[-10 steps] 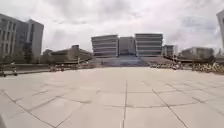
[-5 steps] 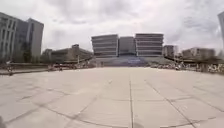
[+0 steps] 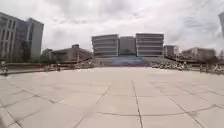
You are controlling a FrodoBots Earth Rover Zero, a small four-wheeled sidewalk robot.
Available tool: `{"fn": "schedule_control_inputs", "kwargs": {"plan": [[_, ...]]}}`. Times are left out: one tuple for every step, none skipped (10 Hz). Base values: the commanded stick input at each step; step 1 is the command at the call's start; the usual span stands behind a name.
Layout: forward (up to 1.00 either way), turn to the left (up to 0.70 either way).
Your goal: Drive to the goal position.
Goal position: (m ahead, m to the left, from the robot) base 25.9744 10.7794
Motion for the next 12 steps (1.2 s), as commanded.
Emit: {"fn": "schedule_control_inputs", "kwargs": {"plan": [[1.0, 0.0], [1.0, 0.0], [1.0, 0.0], [1.0, 0.0], [1.0, 0.0], [1.0, 0.0], [1.0, 0.0], [1.0, 0.0], [1.0, 0.0], [1.0, 0.0], [1.0, 0.0], [1.0, 0.0]]}}
